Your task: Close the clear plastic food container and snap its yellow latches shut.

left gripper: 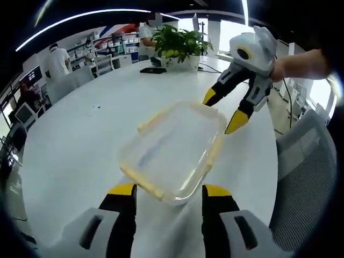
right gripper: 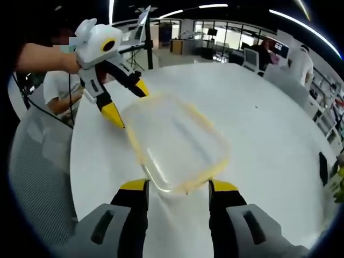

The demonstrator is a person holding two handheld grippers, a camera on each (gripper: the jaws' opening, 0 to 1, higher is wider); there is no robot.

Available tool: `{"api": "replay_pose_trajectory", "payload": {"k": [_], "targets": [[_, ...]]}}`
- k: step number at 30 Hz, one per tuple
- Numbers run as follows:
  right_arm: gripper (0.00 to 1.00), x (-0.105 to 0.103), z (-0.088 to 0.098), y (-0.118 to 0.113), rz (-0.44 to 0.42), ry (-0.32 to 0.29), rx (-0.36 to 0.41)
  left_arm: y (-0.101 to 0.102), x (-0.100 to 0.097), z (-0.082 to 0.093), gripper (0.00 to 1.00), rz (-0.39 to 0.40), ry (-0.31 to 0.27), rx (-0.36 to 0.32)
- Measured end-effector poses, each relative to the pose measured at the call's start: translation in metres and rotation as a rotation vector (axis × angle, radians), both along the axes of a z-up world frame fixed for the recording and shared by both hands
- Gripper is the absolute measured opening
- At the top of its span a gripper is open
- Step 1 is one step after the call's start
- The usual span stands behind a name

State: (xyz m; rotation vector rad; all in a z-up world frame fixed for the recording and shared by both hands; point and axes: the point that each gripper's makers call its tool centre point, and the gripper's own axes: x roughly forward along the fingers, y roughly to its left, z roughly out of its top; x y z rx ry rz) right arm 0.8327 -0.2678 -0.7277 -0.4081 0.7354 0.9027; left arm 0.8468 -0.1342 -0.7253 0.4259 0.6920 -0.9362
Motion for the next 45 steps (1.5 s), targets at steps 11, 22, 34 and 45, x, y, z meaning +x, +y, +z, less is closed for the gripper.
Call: {"api": "replay_pose_trajectory", "payload": {"k": [11,22,34,45], "targets": [[0.56,-0.013,0.015,-0.012,-0.061,-0.035,0.044,0.011,-0.011,0.017,0.63,0.092,0.009,-0.076],[0.66,-0.039,0.026,-0.044,-0.16,-0.053,0.103,0.025,-0.033,0.033,0.77,0.137,-0.043,-0.113],[0.74,-0.075,0.039,-0.068,-0.237,-0.075,0.149,0.039,-0.063,0.048,0.88,0.166,-0.083,-0.141],[0.84,-0.099,0.042,-0.083,-0.26,-0.099,0.161,0.056,-0.088,0.056,0.97,0.174,-0.114,-0.14]]}}
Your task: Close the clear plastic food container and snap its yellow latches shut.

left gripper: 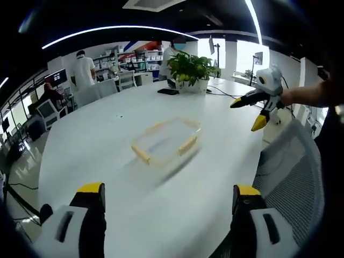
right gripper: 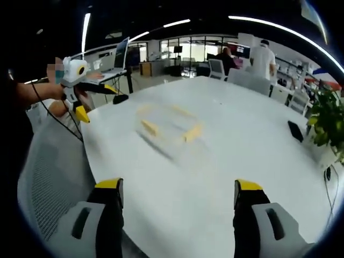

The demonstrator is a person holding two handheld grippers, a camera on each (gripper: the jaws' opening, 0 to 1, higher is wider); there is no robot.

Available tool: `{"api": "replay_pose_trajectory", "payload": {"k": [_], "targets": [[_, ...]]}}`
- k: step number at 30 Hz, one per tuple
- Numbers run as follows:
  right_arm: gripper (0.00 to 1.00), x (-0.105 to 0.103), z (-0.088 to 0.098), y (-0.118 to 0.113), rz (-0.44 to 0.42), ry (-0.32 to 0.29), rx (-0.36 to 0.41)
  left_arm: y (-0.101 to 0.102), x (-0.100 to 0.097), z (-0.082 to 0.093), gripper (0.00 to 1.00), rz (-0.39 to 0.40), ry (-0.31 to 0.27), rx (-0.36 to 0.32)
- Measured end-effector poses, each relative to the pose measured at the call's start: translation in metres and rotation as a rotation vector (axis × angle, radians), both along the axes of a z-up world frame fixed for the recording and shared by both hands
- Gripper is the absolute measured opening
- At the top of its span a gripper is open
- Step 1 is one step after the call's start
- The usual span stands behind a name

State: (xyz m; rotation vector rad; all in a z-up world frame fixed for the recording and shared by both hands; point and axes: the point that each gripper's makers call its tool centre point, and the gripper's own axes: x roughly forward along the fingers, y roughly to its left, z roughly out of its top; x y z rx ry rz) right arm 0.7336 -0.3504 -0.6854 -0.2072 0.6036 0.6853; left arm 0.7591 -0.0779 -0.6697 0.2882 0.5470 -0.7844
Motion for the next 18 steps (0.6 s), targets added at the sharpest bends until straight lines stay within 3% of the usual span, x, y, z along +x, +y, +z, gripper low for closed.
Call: {"api": "replay_pose_trajectory", "payload": {"k": [11,18], "targets": [[0.96,-0.012,0.01,-0.004,-0.012,-0.036,0.013,0.012,-0.007,0.009,0.99,0.05,0.016,-0.064],[0.99,-0.016,0.013,-0.002,-0.016,-0.045,0.031,0.01,-0.009,0.013,0.99,0.041,0.017,-0.102]]}}
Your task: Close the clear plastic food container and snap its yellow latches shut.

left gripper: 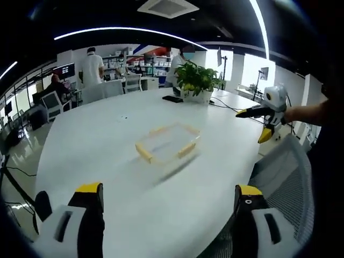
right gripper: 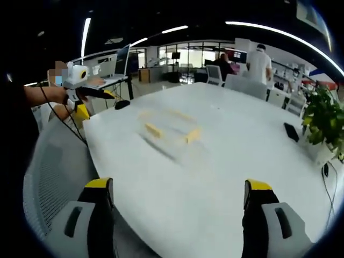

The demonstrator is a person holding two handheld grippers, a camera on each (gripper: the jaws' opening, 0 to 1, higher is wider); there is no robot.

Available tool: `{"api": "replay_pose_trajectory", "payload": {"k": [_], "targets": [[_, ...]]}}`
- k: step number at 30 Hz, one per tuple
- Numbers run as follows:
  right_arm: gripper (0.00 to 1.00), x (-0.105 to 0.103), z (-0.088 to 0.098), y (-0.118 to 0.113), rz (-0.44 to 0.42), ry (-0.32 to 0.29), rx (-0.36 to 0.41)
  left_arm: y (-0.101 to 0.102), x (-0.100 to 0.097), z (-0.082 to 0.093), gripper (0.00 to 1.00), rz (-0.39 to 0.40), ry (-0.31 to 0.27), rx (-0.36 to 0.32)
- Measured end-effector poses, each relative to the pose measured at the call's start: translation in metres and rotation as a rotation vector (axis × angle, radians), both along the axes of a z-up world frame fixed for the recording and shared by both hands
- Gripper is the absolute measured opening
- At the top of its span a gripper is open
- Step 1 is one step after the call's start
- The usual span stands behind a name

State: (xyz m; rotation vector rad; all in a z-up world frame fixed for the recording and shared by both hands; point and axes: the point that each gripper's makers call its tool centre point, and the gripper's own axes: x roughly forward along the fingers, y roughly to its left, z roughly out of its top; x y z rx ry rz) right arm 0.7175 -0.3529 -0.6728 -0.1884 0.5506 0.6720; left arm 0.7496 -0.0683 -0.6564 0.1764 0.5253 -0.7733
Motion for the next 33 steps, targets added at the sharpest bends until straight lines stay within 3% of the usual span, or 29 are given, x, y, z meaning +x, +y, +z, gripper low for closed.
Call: {"api": "replay_pose_trajectory", "payload": {"k": [33], "targets": [[1.0,-0.003,-0.001,0.005,0.03,-0.001,-0.015,-0.001,-0.014,-0.002,0.99,0.014,0.003,-0.031]]}}
